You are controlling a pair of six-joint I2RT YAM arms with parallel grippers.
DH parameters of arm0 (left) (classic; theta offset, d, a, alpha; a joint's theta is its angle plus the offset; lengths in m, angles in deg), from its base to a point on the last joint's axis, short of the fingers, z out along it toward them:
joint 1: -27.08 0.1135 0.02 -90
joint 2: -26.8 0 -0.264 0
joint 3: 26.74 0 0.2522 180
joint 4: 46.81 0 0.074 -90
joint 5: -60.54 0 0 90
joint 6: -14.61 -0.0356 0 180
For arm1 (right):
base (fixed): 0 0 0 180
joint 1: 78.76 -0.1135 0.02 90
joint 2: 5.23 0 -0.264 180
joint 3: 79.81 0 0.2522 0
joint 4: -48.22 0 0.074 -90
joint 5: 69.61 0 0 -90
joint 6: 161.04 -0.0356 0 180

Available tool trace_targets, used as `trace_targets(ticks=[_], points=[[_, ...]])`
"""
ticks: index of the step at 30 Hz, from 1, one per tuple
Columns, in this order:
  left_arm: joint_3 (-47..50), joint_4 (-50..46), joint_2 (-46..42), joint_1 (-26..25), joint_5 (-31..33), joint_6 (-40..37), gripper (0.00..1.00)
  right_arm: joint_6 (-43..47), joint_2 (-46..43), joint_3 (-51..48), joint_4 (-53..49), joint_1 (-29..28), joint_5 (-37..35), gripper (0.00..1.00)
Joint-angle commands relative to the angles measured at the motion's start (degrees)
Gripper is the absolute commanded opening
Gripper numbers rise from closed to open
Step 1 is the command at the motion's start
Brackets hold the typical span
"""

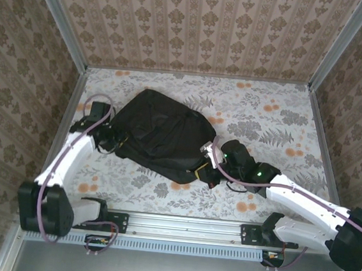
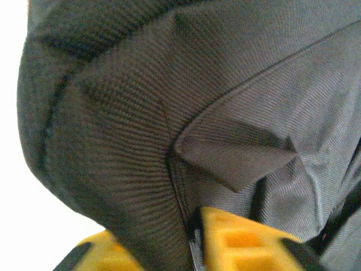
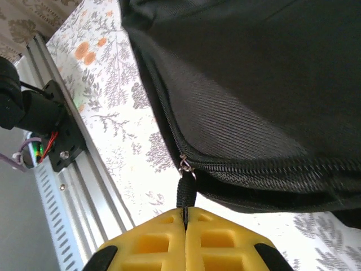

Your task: Pack books, pencil case, and school supplies into a backpack

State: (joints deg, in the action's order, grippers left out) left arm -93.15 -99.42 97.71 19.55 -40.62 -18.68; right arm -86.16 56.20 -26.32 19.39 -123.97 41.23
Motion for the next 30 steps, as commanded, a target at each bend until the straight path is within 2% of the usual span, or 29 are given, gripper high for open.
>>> trace_targets(ticks=[1, 3, 5, 8, 13, 17, 21, 25, 30], points=[[-9.6, 1.3, 7.5, -1.3, -0.4, -6.1, 0.39, -2.8, 2.8, 2.7, 0.8, -2.9, 3.3, 0.0], [-16.0, -3.5, 12.0, -2.3, -1.3, -7.4, 0.54, -4.7, 5.6, 4.3, 2.4, -4.6, 3.0, 0.0], [-18.6, -5.8, 13.2, -2.6, -3.0, -7.5, 0.59, -7.8, 8.6, 5.8, 4.5, -5.4, 2.5, 0.0], [-15.7, -5.6, 9.4, -2.7, -4.4, -5.6, 0.62, -11.7, 12.6, 7.7, 9.0, -5.8, 2.5, 0.0], [-6.1, -5.4, -0.7, -3.2, -6.0, -1.4, 0.61, -16.8, 17.5, 10.0, 18.1, -5.8, 3.3, 0.0], [1.7, -5.4, -8.6, -5.1, -7.6, 3.7, 0.55, -17.3, 22.3, 14.4, 18.0, -6.3, 5.9, 0.0], [8.9, -2.5, -15.1, -9.3, -7.0, 10.5, 0.49, -17.7, 23.5, 15.8, 18.8, -7.0, 7.4, 0.0], [13.4, 2.0, -16.6, -13.5, -6.0, 15.6, 0.45, -17.7, 23.3, 16.5, 18.0, -7.2, 8.3, 0.0], [14.7, 6.3, -13.5, -15.7, -5.3, 16.7, 0.43, -17.0, 22.2, 16.1, 16.5, -7.6, 8.7, 0.0]])
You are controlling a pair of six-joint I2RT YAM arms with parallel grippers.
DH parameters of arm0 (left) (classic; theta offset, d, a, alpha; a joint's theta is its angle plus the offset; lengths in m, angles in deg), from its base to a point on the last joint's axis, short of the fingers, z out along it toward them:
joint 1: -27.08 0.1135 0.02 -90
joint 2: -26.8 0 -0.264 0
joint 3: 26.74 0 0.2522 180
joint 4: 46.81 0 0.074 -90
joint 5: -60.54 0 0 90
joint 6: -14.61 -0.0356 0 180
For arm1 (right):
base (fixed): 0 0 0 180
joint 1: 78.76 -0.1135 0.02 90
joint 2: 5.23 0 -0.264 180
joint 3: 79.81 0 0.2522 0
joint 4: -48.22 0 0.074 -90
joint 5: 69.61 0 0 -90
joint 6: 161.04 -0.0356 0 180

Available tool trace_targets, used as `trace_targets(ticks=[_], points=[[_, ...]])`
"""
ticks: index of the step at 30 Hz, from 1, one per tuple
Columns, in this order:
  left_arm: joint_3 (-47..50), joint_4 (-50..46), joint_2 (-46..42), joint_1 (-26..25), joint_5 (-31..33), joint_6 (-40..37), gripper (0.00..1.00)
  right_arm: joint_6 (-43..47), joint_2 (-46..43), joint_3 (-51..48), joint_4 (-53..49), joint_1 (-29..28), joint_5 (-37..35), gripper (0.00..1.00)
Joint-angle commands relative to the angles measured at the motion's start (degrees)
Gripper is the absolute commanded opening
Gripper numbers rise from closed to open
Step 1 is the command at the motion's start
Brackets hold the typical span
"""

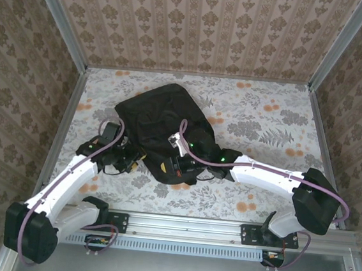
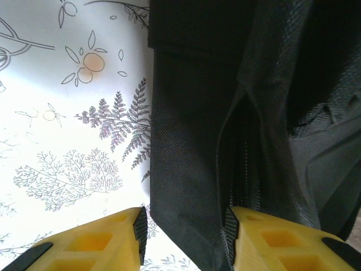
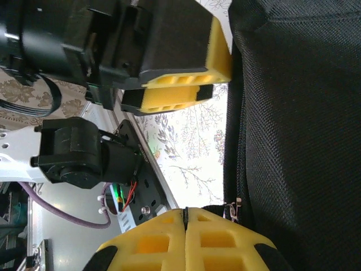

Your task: Pack books, pencil case, and school supplies into a backpack

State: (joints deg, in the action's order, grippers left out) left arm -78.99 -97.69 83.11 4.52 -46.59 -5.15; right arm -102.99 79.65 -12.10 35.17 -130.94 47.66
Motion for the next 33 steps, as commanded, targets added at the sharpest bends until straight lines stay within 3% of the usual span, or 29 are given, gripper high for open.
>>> trace_targets(ticks=[1, 9, 12, 15, 23, 33], points=[[0.6, 5.5, 1.6, -0.8, 0.6, 3.2, 0.42, 0.1, -1.5, 1.8, 0.1, -0.7, 2.3, 0.0], [0.7, 8.4, 2.5, -2.6, 3.4, 3.0, 0.29, 1.0, -3.5, -1.3, -1.0, -1.3, 1.6, 0.0], [0.6, 7.9, 2.7, -2.6, 4.7, 2.2, 0.18, 1.0, -4.7, -2.6, -1.1, -1.3, 0.6, 0.0], [-0.1, 6.0, 2.2, -2.6, 7.1, 0.9, 0.01, 1.7, -7.1, -4.1, -2.3, -1.4, -0.7, 0.0], [-3.5, 1.4, 0.1, -2.2, 11.0, -3.6, 0.0, 3.7, -11.1, -5.6, -10.8, -1.3, -3.1, 0.0], [-4.1, -2.9, -0.9, -0.2, 9.7, -8.1, 0.0, 5.3, -15.0, -6.9, -15.4, 2.7, -5.3, 0.0]])
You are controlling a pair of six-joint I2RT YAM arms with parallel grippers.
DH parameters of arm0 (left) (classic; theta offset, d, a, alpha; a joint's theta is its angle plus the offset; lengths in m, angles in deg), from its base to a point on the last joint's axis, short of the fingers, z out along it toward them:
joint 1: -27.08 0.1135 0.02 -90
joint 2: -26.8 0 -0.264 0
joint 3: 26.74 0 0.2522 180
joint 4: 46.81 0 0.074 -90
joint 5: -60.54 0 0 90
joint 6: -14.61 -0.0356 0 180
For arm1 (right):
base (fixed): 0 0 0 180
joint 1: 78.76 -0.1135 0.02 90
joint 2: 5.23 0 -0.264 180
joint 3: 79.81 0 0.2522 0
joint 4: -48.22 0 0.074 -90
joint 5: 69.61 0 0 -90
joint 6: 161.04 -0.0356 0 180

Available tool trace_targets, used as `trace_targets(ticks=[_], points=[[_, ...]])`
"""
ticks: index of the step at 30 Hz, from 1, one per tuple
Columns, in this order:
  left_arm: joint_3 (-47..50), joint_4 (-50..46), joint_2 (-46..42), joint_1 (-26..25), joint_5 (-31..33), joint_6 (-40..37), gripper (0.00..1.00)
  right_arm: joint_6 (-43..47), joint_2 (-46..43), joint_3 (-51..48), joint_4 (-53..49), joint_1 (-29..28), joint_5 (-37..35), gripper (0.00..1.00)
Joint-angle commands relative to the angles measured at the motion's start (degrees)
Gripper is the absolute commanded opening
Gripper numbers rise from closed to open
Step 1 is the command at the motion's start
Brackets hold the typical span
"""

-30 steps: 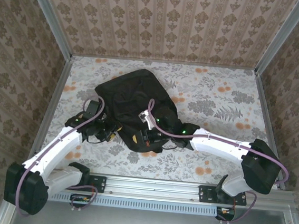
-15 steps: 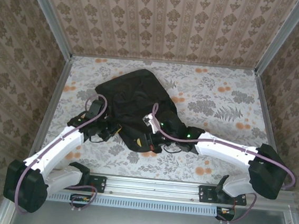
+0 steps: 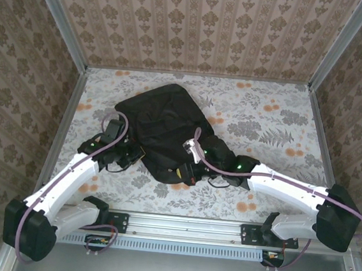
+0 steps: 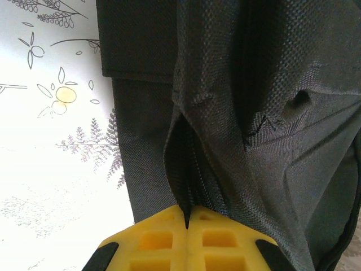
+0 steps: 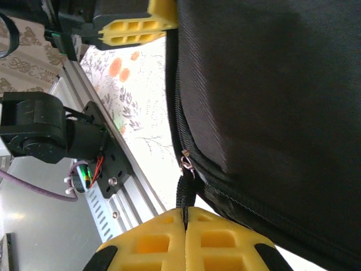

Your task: Pack books, pencil case, and school supplies into a backpack

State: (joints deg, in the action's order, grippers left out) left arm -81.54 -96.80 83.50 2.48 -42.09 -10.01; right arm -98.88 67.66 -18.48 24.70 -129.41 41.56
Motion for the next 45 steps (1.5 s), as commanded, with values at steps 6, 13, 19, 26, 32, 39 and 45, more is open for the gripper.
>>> trace_targets(ticks=[6, 13, 19, 26, 32, 39, 45], points=[[-1.4, -6.3, -3.3, 3.9, 5.2, -5.7, 0.0, 1.9, -2.8, 1.4, -7.0, 3.4, 3.1, 0.0], [-1.3, -8.3, -4.7, 7.5, 4.8, -9.1, 0.0, 2.9, -2.9, 1.7, -9.0, 5.6, 5.8, 0.0], [-1.3, -8.7, -4.5, 9.6, 3.7, -11.3, 0.0, 2.9, -2.6, 1.4, -10.5, 7.3, 5.0, 0.0], [-2.9, -9.5, -2.8, 11.9, 2.8, -16.6, 0.0, 2.4, -0.6, 2.8, -11.9, 9.0, 5.9, 0.0], [-4.3, -8.3, 0.2, 11.8, -0.2, -20.2, 0.0, -3.4, 11.0, 11.4, -10.3, 9.0, 19.7, 0.0], [-6.1, -8.8, 0.7, 10.5, -0.7, -22.4, 0.0, -12.8, 20.0, 17.7, -5.0, 6.4, 26.3, 0.0], [-6.2, -8.7, 0.3, 10.5, -1.2, -22.4, 0.0, -11.5, 21.3, 15.7, -7.1, 5.7, 25.3, 0.0]])
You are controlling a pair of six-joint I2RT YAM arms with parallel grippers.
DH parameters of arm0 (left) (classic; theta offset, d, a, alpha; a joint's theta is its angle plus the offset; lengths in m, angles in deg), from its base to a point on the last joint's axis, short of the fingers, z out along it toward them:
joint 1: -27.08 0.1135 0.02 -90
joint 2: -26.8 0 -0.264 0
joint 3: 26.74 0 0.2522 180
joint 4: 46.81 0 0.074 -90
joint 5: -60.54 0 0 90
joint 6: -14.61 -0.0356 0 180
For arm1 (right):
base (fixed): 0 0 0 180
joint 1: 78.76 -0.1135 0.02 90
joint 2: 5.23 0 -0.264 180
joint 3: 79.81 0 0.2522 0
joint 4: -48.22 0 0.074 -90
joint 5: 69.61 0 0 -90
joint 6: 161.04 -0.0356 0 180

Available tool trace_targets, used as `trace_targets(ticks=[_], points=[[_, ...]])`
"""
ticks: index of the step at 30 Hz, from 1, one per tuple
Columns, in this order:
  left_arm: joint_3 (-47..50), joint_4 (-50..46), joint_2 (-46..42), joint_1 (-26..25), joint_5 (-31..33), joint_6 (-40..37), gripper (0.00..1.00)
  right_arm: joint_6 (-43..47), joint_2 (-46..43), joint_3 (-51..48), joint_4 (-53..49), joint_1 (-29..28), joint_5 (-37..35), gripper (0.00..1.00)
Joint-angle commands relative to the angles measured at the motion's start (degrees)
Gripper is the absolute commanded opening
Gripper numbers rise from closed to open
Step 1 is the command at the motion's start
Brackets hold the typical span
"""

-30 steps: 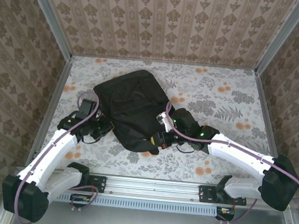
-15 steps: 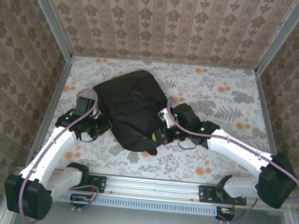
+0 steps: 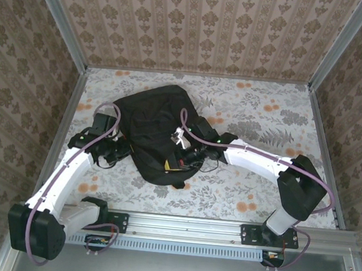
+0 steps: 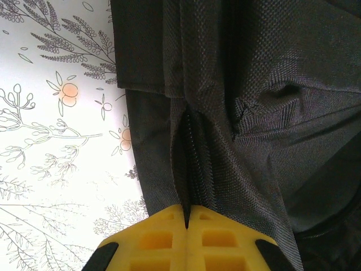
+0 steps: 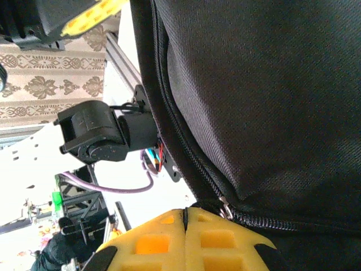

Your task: Pack books, pencil case, and school supplies into a backpack

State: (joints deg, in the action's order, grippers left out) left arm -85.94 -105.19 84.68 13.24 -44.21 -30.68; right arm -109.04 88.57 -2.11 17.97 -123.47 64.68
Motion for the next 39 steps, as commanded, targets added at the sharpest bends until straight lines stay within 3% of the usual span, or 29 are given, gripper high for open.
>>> trace_targets(ticks=[1, 18, 33, 36, 39], points=[[-1.8, -0.1, -0.8, -0.2, 0.9, -1.7, 0.0, -1.4, 0.0, -1.5, -0.1, -0.3, 1.8, 0.0], [-1.6, 0.1, -1.0, -0.3, 0.4, -1.2, 0.0, -4.0, -9.2, -11.8, 4.0, 0.0, -2.2, 0.03], [-1.8, 0.9, -0.2, -1.3, 0.2, 0.4, 0.0, -7.8, -8.3, -19.0, 15.2, -1.3, 0.6, 0.41], [-2.0, 0.8, -0.1, -1.4, 0.2, 0.5, 0.0, -8.9, -7.4, -19.8, 17.0, -1.3, 0.8, 0.41], [-2.1, 0.8, -0.1, -1.4, 0.3, 0.5, 0.0, -9.3, -7.4, -19.8, 17.8, -1.3, 0.9, 0.31]])
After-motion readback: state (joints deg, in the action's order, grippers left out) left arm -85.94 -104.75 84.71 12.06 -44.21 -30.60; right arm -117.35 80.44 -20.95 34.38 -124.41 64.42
